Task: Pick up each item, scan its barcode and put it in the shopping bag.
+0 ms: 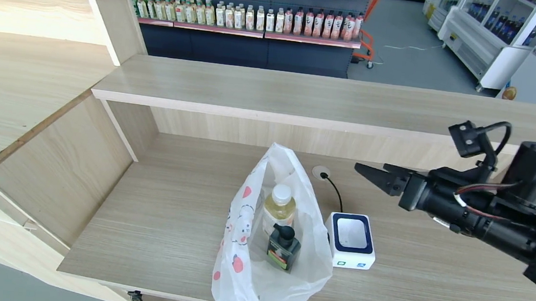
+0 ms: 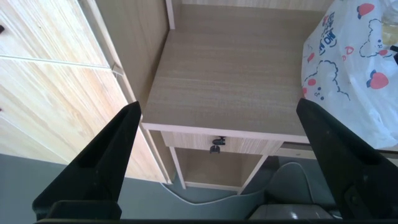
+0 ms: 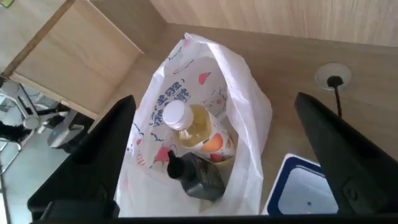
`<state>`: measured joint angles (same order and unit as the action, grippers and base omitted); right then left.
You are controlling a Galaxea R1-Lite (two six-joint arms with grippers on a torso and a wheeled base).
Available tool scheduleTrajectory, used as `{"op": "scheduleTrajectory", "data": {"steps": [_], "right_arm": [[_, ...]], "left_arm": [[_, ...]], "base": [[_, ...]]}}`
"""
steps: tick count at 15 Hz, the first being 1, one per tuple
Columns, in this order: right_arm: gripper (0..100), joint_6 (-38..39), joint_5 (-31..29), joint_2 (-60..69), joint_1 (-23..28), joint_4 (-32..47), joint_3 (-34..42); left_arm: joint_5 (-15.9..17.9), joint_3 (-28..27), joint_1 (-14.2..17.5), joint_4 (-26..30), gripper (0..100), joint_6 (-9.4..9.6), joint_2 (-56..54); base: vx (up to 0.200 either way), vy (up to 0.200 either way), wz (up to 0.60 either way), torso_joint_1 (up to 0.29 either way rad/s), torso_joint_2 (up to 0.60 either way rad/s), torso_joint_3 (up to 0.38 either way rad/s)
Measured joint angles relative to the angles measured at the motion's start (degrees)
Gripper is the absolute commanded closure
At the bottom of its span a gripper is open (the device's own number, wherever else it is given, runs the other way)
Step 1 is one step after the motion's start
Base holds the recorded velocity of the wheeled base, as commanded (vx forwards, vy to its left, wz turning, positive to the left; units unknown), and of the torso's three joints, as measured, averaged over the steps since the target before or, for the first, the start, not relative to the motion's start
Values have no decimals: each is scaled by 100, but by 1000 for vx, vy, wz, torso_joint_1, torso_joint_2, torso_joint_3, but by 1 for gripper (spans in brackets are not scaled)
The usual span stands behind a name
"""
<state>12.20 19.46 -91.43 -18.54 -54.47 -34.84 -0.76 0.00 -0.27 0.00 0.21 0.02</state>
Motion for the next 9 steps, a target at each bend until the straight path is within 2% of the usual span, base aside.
{"op": "scheduleTrajectory", "data": {"steps": [3, 5, 9], "right_arm": [[0, -395, -750, 2128, 411, 764, 1536], [0, -589, -1081, 3779, 840, 1796, 2321], [0, -851, -1523, 6902, 1654, 4198, 3107]], "left_arm": [[0, 0, 0, 0, 0, 4, 0], [0, 0, 0, 0, 0, 4, 0], [-2, 0, 0, 0, 0, 4, 0]], "base": [[0, 0, 0, 0, 0, 0], [0, 0, 0, 0, 0, 0], [0, 0, 0, 0, 0, 0]]}}
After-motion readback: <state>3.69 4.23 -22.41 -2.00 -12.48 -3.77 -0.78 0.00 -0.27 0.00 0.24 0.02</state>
